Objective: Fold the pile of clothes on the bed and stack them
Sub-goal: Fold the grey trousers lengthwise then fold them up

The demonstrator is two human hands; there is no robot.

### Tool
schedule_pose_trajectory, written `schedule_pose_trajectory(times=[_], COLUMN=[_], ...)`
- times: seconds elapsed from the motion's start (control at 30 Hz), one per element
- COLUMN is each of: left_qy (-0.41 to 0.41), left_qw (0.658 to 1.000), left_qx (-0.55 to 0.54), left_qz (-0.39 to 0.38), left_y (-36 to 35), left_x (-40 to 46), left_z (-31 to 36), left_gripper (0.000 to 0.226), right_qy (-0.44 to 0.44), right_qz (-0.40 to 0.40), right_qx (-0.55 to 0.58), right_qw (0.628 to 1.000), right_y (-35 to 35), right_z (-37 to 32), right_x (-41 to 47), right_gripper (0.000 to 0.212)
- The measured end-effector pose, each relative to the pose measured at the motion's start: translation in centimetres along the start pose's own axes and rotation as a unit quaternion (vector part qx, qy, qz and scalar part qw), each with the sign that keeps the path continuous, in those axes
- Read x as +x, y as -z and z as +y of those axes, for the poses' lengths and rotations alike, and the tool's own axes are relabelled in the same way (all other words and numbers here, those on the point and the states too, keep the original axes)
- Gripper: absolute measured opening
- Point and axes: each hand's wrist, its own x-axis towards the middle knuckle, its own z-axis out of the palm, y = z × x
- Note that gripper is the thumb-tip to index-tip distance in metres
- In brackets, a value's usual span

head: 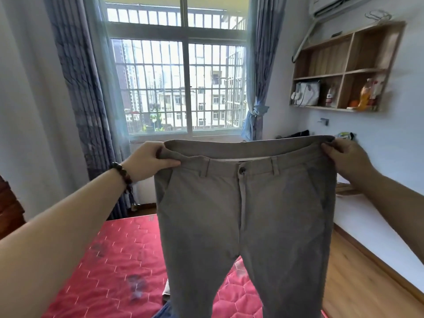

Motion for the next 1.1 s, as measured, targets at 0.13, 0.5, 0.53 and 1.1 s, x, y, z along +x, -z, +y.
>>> schedule_pose_trajectory(times=[0.13,0.5,0.53,1.1], left_qy=[0.006,-0.070,-0.084,-0.130], left_qw=[0.994,0.930,0.921,0.852], left_qx=[-0.048,0.141,0.144,0.186], left_qz=[0.098,0.333,0.351,0.472], left_y=[-2.9,-3.9,-4.0,-3.9], left_x=[-1.4,-11.7,-13.0,-29.0], left_z=[-0.6,10.0,11.3,31.3], left_gripper=[0.039,0.033,0.031,0.028], right_qy=[0.006,0.151,0.159,0.255], right_qz=[0.031,0.130,0.134,0.171], right_qx=[-0.048,-0.232,-0.233,-0.095], right_qw=[0.998,0.952,0.950,0.947], right_y=[0.6,7.7,8.8,25.5], right_z=[-0.8,-4.1,-4.3,-11.1], right_x=[-2.5,-9.5,-10.3,-17.3], right_gripper=[0.017,0.032,0.033,0.041])
